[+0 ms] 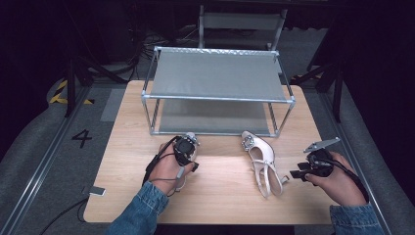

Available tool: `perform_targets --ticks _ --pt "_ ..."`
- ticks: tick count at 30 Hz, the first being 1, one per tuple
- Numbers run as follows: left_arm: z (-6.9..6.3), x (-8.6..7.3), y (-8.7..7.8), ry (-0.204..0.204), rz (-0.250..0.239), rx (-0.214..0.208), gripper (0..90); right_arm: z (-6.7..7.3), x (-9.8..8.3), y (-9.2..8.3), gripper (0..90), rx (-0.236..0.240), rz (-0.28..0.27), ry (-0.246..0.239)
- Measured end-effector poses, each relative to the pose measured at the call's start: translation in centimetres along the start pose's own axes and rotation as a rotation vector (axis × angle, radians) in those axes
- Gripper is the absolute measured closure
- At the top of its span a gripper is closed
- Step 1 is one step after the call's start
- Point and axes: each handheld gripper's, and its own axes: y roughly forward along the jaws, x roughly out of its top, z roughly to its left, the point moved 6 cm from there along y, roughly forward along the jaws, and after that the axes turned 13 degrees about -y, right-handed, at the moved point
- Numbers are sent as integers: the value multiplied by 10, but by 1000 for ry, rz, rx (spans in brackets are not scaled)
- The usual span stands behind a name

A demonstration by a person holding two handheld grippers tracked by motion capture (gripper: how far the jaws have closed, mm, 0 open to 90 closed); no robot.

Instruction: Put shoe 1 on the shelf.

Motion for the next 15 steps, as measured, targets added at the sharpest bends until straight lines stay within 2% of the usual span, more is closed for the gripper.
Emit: perform_targets --ticks 2,3,4,9,15 --pt "1 0 0 12 -11 4 705 0 0 1 526 3 3 -4" --pt "-1 -1 -2 8 0 -19 705 0 0 1 526 2 5 -6" --pt "0 -2 -3 13 2 -7 794 1 0 2 527 3 7 -14" --pt "1 -4 -10 24 34 40 849 1 0 2 528 5 9 -16" --pt "6 -1 -26 28 -10 56 854 0 -2 1 529 2 7 -3"
